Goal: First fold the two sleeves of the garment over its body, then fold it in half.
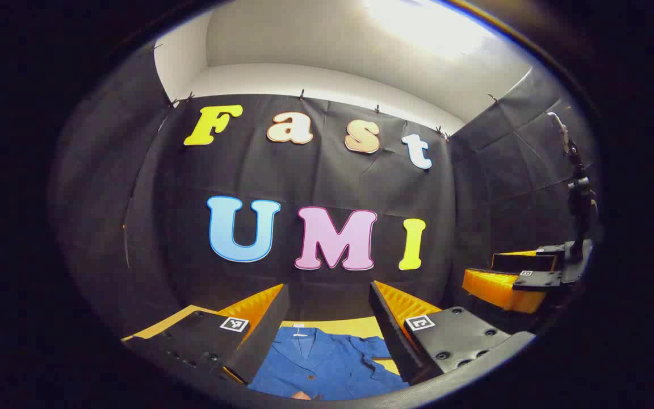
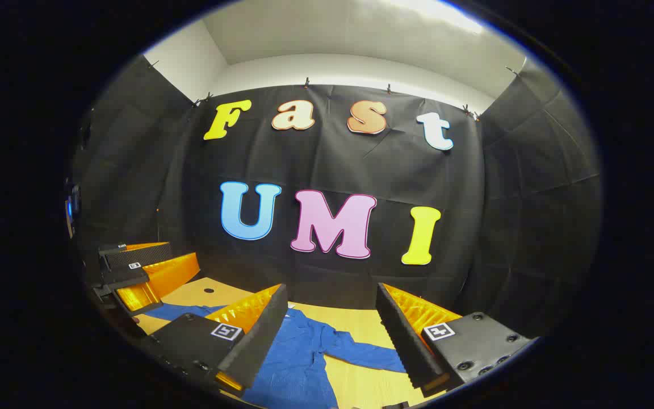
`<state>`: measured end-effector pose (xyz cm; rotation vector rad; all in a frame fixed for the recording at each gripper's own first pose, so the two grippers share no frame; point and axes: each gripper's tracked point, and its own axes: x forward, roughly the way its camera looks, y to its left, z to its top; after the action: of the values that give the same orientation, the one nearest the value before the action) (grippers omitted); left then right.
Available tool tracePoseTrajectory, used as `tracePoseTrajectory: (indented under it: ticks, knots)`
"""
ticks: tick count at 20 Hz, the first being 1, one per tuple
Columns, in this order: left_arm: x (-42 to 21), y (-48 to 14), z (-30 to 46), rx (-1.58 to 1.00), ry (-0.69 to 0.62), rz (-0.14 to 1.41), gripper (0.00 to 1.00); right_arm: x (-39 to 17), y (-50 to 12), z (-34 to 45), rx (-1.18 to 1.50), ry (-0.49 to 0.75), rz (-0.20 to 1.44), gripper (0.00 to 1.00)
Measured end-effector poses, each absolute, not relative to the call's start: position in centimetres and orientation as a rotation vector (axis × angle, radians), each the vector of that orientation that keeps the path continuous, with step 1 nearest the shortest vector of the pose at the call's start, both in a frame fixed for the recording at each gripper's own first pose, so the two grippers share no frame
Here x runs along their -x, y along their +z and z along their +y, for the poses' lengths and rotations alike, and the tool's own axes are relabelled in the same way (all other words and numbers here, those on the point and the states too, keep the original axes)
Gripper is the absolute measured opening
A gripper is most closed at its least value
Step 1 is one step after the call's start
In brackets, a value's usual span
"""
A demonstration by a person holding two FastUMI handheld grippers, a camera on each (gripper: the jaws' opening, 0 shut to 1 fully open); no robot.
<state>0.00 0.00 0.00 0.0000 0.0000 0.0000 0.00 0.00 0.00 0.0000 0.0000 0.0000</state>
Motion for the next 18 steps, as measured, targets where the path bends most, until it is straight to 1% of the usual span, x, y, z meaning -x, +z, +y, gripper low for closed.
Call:
tracePoseTrajectory:
  ticks: [1,3,5,6,9,12,13,18]
  knots:
    - [0.1,0.2,-0.1,-0.011,0.007,-0.011,0.82,-0.1,0.1,-0.2,-0.003,-0.003,-0.001,1.0]
    - [0.1,0.6,0.7,-0.02,0.062,-0.025,0.82,-0.3,0.4,-0.7,-0.011,-0.015,-0.003,1.0]
    - [-0.1,0.7,-0.2,-0.031,0.052,-0.024,0.82,-0.4,0.6,-1.2,-0.018,-0.029,-0.006,1.0]
    - [-0.1,0.9,-0.4,-0.039,0.051,-0.021,0.83,-0.5,0.6,-1.4,-0.025,-0.035,-0.007,1.0]
    - [-0.9,0.6,-0.1,-0.036,0.054,-0.002,0.82,-0.8,0.6,-1.5,-0.05,-0.044,0.003,1.0]
    - [-1.2,0.7,0.2,-0.014,0.057,0.004,0.83,-1.1,1.2,-1.3,-0.051,-0.049,-0.015,1.0]
    - [-1.4,0.4,0.5,-0.02,0.062,0.01,0.83,-1.0,1.4,-1.2,-0.046,-0.049,-0.02,0.93]
    - [-2.0,-1.1,1.7,-0.002,0.079,0.066,0.83,-1.1,1.9,-0.5,-0.013,-0.044,-0.031,0.93]
